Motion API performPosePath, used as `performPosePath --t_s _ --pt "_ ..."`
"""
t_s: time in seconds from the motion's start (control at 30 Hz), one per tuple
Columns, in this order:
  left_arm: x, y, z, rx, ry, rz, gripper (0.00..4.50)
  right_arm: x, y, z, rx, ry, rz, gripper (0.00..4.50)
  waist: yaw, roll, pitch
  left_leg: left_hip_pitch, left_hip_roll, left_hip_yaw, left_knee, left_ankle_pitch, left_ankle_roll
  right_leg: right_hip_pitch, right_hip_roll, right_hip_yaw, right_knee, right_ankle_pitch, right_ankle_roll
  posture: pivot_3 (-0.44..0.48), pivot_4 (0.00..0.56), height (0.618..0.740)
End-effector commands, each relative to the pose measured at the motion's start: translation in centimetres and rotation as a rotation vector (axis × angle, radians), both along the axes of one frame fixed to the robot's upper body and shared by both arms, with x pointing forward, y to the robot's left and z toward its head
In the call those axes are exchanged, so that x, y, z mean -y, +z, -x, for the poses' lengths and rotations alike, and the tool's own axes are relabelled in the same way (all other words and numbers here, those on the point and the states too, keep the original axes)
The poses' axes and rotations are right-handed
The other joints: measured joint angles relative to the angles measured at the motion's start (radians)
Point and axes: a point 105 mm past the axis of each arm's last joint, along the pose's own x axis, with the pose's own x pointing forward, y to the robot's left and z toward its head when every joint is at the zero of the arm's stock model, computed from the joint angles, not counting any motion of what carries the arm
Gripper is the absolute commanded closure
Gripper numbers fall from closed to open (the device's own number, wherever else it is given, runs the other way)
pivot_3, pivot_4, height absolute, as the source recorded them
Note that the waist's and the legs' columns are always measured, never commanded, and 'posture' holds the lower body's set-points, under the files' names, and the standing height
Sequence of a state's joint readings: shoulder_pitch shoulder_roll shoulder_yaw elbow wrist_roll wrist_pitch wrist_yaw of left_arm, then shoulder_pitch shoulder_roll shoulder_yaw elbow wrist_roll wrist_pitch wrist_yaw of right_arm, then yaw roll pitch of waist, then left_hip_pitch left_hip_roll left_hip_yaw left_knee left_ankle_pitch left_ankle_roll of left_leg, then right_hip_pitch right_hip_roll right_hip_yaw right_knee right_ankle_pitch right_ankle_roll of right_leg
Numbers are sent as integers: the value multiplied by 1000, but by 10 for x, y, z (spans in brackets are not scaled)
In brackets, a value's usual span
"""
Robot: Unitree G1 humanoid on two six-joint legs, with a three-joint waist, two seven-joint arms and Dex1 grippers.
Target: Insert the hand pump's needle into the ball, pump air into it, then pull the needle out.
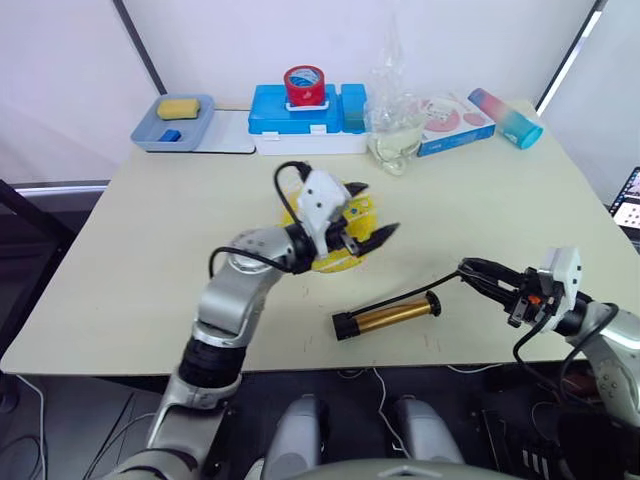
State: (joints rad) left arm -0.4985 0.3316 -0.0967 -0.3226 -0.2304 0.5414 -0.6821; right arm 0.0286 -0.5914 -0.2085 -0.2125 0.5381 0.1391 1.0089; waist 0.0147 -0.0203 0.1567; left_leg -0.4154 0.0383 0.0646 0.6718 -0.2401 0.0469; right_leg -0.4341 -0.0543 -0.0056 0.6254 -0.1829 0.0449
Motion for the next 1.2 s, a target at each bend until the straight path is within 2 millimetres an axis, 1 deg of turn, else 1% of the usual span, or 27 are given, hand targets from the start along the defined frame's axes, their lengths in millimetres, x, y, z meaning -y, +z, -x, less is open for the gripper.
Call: performPosePath --t_s 0.03,0.1,0.17,0.27,0.33,0.47,0.57,0.67,0.97,1.1,1.13,1.17,1.2 --pt "-26 23 -3 58 89 1 41 3 16 2 66 7 15 4157 -1 0 0 0 0 0 0 0 0 0 0 0 0 0 0 0 150 739" --pt "-39 27 -7 45 148 10 41 3 18 1 72 13 17 4157 -1 0 0 0 0 0 0 0 0 0 0 0 0 0 0 0 150 739" --pt "-49 25 -13 31 218 3 41 2 22 0 88 30 21 4157 0 0 0 0 0 0 0 0 0 0 1 0 0 0 0 0 150 739" --pt "-58 24 -16 10 271 3 41 1 26 0 101 42 25 4157 0 -1 0 0 0 0 0 0 0 0 1 1 0 0 0 0 150 739" --pt "-65 20 -17 -17 297 -8 41 1 28 0 109 53 33 4157 -1 -1 0 0 0 0 0 0 0 0 1 1 0 0 0 0 150 739" --pt "-80 6 -18 -79 344 -65 41 0 30 -2 115 55 35 4157 -1 -1 0 0 0 1 0 0 0 0 1 1 0 0 0 0 150 739" --pt "-83 -4 -19 -119 362 -98 41 -2 30 -2 120 58 36 4157 0 -1 0 0 0 1 0 0 0 0 1 1 0 0 0 0 150 739" --pt "-82 -12 -20 -147 376 -105 41 -5 30 -1 123 64 30 4157 1 -1 1 0 0 4 0 0 0 0 1 1 0 0 0 0 150 739" --pt "-78 -25 -29 -191 426 -83 41 -7 30 -1 119 67 43 4157 -1 -1 1 0 0 5 0 0 0 0 1 2 0 0 0 0 150 739" --pt "-75 -28 -31 -190 437 -62 1027 -8 30 -2 116 57 49 4157 0 -1 1 0 0 5 0 0 0 0 1 2 0 0 0 0 150 739" --pt "-74 -27 -31 -185 442 -54 1642 -9 30 -2 115 57 49 4157 0 -1 1 0 0 5 0 0 0 0 1 2 0 0 -1 0 150 739" --pt "-73 -27 -32 -184 446 -43 2009 -11 30 -2 113 59 49 4157 1 -1 1 0 0 5 0 0 0 0 1 2 0 1 -1 0 150 739" --pt "-72 -26 -32 -184 448 -35 2596 -13 31 -2 111 62 47 4157 0 -1 1 0 0 5 0 0 0 0 1 2 0 1 -2 0 150 739"
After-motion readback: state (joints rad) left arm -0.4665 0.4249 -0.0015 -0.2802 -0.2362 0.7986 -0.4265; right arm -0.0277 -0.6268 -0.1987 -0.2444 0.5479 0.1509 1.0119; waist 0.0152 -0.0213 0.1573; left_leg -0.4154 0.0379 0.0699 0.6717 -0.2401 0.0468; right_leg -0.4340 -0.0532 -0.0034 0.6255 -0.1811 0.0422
